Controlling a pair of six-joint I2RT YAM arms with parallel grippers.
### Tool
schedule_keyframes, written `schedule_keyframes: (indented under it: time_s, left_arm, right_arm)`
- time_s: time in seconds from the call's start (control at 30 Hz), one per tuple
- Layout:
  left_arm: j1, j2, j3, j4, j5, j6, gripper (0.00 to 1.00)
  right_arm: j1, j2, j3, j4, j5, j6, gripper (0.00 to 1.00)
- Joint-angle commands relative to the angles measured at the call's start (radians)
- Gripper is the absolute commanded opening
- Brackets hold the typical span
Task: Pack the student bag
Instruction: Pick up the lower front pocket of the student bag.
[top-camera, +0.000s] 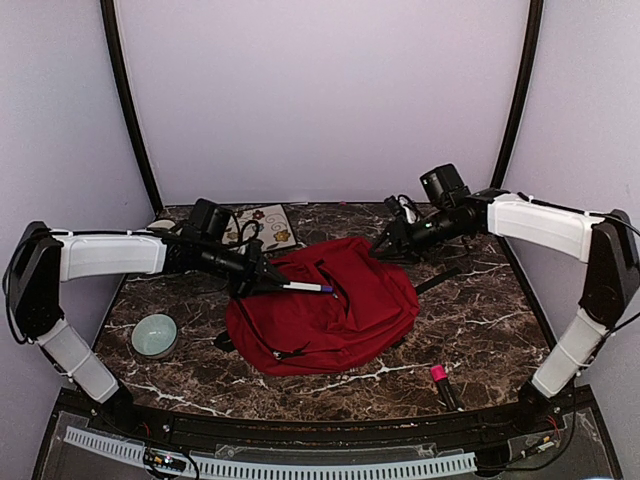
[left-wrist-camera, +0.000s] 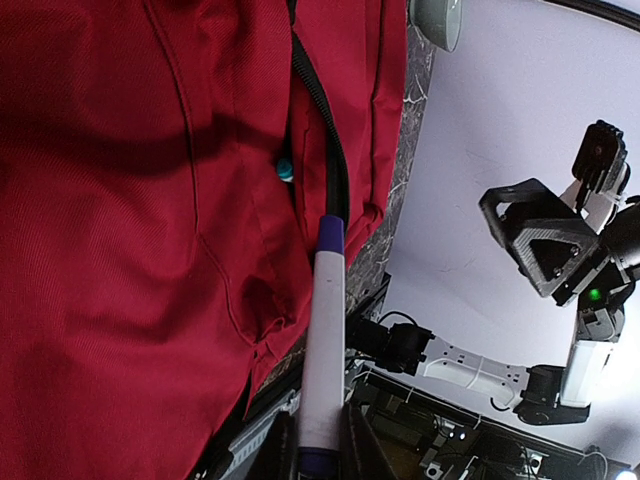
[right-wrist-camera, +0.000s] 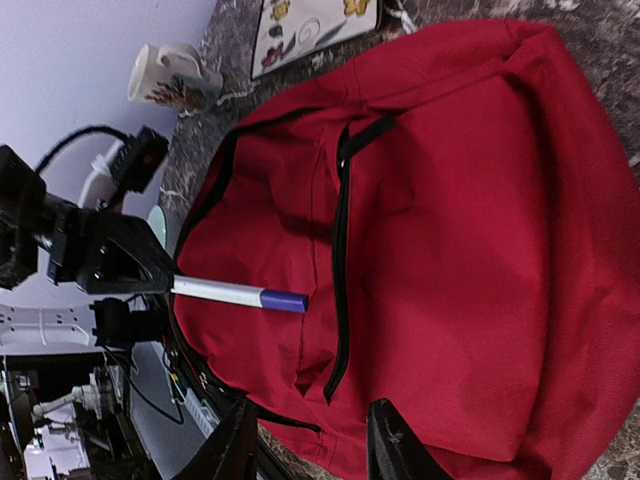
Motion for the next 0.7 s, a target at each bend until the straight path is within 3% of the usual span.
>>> schedule_keyframes:
  time_s: [0.0,0.13,0.47,0.67]
  left_arm:
    - [0.006,0.049,0.069,-0.017,0.039,0.082,0.0]
    - [0.007,0.092,0.095,-0.042,0.041,0.11,0.0]
    - [0.006,0.125,0.11,-0.083,0.024,0.152,0.0]
    - [0.006,0.16,0.147,-0.094,0.038,0.175,0.0]
  right_arm:
    - [0.084,0.096,0.108,-0.131,0.029,-0.153,0.38]
    - [0.158,0.192,0.185,-0.204,0.156,-0.236,0.38]
    - [0.244,0.349,0.302,-0.274,0.246,-0.293,0.4]
    - [0.259,0.372,0.307,-0.274,0.301,-0.313,0.33]
